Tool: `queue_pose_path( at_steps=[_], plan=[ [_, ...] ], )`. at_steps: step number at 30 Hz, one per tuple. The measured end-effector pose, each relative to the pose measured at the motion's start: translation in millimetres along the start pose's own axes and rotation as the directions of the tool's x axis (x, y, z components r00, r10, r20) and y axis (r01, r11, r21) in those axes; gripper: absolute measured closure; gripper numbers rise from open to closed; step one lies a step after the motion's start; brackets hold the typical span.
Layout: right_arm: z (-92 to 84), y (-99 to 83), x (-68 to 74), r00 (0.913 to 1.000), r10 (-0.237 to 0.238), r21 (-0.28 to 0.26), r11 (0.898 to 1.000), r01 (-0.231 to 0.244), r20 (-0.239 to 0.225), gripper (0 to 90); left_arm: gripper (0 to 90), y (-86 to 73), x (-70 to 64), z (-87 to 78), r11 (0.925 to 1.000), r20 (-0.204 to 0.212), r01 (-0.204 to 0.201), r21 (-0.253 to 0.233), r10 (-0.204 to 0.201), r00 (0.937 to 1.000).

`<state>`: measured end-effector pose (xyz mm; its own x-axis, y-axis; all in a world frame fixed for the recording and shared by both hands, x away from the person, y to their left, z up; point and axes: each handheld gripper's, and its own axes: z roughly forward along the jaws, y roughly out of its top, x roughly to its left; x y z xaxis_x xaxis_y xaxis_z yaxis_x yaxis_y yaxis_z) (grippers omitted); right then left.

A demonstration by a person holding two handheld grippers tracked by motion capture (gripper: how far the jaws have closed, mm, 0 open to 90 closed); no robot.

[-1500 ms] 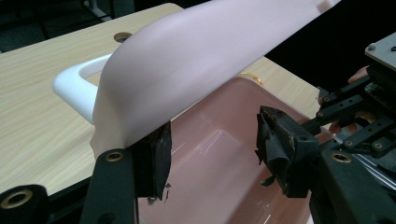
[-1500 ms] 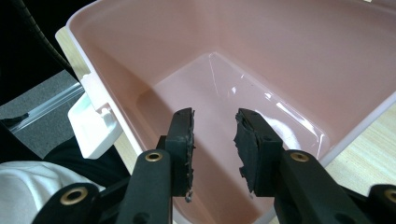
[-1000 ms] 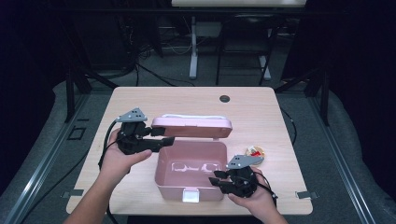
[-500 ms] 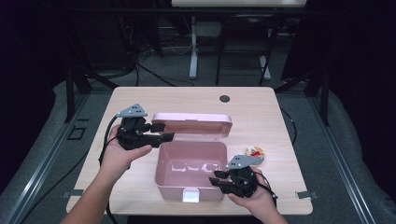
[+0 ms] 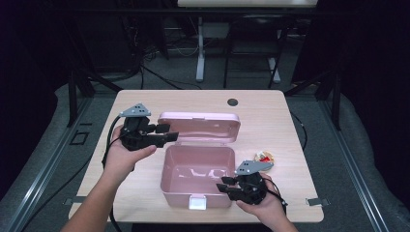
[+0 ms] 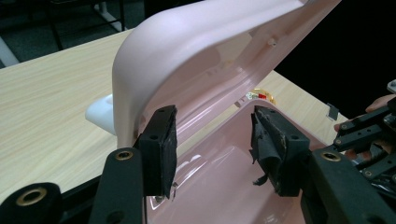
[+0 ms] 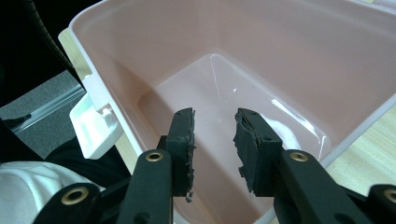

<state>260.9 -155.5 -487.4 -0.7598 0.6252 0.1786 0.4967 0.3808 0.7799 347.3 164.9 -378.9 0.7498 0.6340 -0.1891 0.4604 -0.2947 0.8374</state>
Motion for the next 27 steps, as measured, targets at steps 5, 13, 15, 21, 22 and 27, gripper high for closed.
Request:
queue_pose_path(
  at_steps=[5,13,15,21,22,27],
  plan=[
    [0.0,-0.1,-0.1,1.0000,-0.001,0.000,1.000,0.001,-0.001,67.2,51.7,1.5,3.0,1.1,0.9999,-0.009,0.010,-0.003,-0.010,0.9999],
    [0.0,-0.2,-0.2,1.0000,-0.001,-0.002,1.000,0.001,0.000,67.6,64.7,2.9,7.1,1.3,1.0000,-0.036,-0.002,-0.008,0.002,0.9993],
    [-0.1,-0.2,-0.2,1.0000,-0.001,-0.002,1.000,0.001,-0.001,67.6,68.9,3.1,7.4,1.7,1.0000,-0.048,-0.005,-0.006,0.005,0.9988],
    [0.0,-0.3,-0.3,1.0000,-0.001,-0.003,1.000,0.001,-0.001,67.8,86.9,3.3,7.6,2.5,0.9997,-0.098,-0.023,0.001,0.023,0.9949],
    [0.0,-0.3,-0.3,1.0000,0.000,-0.004,1.000,0.000,-0.001,67.9,89.6,3.5,8.3,2.5,0.9998,-0.098,-0.021,-0.002,0.021,0.9949],
    [0.2,-0.6,-0.5,1.0000,-0.001,-0.007,1.000,0.001,0.000,68.4,90.0,4.9,13.7,5.0,0.9999,-0.114,-0.011,0.006,0.012,0.9934]
  ],
)
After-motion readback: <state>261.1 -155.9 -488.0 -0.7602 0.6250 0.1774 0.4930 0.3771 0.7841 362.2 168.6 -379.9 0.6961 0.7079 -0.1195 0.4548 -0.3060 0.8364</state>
